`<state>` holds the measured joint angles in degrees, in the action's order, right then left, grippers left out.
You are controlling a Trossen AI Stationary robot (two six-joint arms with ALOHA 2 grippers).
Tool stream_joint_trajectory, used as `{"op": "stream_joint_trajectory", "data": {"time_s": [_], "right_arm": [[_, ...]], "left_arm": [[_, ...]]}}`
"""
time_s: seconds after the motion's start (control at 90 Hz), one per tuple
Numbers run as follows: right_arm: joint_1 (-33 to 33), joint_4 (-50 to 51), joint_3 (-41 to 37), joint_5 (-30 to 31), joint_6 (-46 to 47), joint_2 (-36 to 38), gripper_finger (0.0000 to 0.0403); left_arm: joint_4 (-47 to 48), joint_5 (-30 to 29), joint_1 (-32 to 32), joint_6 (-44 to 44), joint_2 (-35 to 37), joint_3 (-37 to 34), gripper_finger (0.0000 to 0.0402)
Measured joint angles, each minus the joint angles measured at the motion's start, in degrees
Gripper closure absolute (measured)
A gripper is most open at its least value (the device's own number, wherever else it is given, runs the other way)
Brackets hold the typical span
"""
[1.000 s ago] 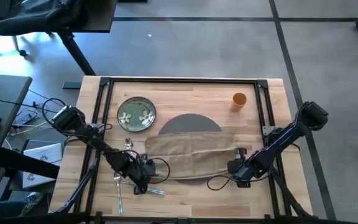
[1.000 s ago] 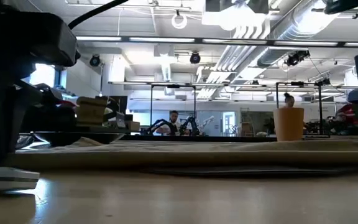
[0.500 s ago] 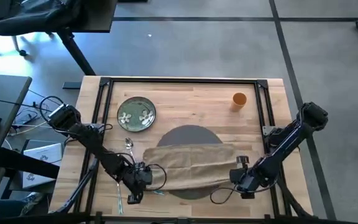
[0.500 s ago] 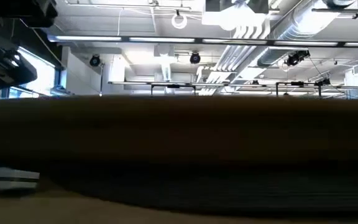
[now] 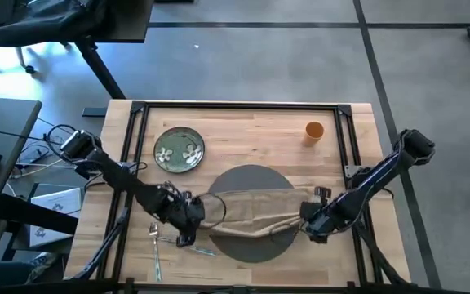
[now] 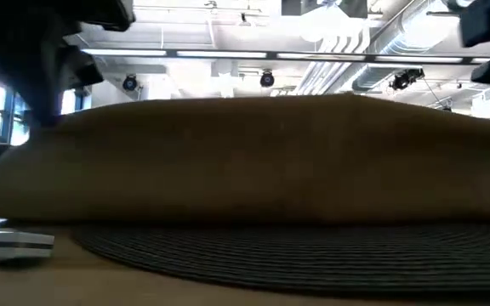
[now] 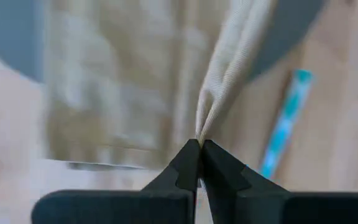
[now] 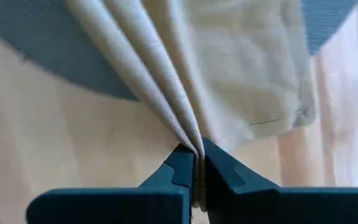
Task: Set table place
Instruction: Fold the brown table napkin
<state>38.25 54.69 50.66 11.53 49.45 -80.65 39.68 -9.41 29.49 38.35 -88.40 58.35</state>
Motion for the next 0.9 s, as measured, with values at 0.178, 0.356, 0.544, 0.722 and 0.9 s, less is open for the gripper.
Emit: {"op": "stream_joint_trajectory", "data": {"time_s": [0.178, 0.356, 0.544, 0.722, 0.9], "right_arm": [[-5.3, -0.2, -2.6, -1.1, -1.9, 1.8, 0.0403], [-9.3, -3.0, -7.2, -1.3, -2.0, 1.9, 0.0403], [-11.4, -5.3, -10.4, -1.4, -1.8, 1.9, 0.0403], [-13.2, -5.0, -10.5, 0.4, -3.7, 1.9, 0.0403], [-15.3, -4.6, -10.5, 3.1, -5.0, 1.9, 0.0403]], "left_arm": [[5.2, 0.0, -3.6, -1.1, 1.4, -1.6, 0.0402], [4.6, -2.3, -5.6, -3.0, 1.3, -3.0, 0.0401], [3.8, -6.4, -6.7, -3.8, 1.2, -3.3, 0.0401], [3.6, -7.3, -7.1, -4.1, 0.2, -3.3, 0.0401], [3.6, -7.4, -7.1, -3.2, -1.1, -3.3, 0.0401]]}}
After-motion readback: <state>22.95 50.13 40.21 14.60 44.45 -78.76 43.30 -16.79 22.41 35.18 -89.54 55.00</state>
